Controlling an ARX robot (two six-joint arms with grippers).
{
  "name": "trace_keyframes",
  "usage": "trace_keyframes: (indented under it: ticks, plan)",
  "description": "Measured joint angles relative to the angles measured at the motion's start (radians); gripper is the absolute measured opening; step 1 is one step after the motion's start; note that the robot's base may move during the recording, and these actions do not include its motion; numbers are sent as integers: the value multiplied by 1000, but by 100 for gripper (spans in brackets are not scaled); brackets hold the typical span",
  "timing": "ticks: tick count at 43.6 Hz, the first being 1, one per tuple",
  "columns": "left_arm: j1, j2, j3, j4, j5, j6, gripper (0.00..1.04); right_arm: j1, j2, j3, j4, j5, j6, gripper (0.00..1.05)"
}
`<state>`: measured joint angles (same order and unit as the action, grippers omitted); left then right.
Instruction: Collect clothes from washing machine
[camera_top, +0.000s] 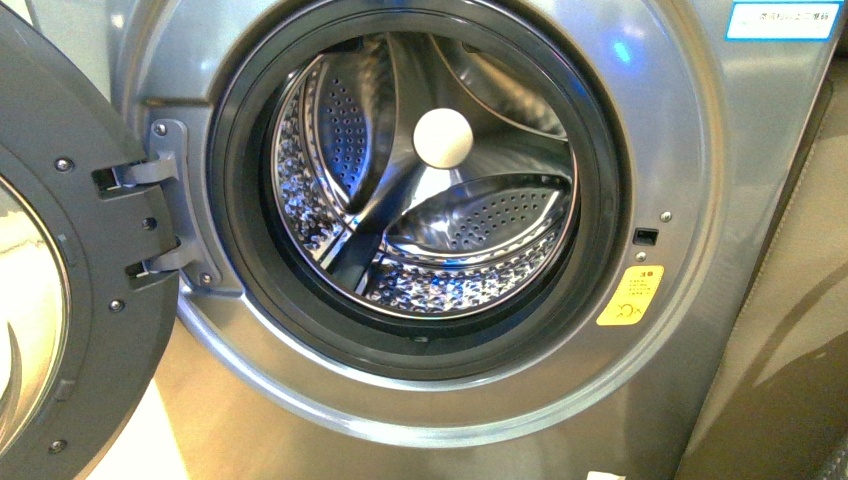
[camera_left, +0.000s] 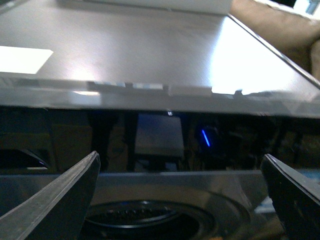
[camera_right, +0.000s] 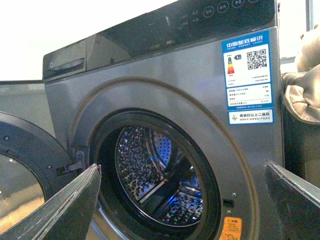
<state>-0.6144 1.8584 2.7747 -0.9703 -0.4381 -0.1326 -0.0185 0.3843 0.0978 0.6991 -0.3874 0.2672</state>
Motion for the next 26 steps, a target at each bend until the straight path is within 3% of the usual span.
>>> trace_keyframes:
  ticks: [8,14,26]
  plan:
    - [54,-174,-224,187,-83,31,98,8,-23,-42,29,44,-8,97]
    - [76,-355,-413,220,-135,27,98,6,-43,-94,71,80,-21,97]
    - [-32,-510,-698,256,-197,-53,98,-6,-117,-103,68,109,-59,97]
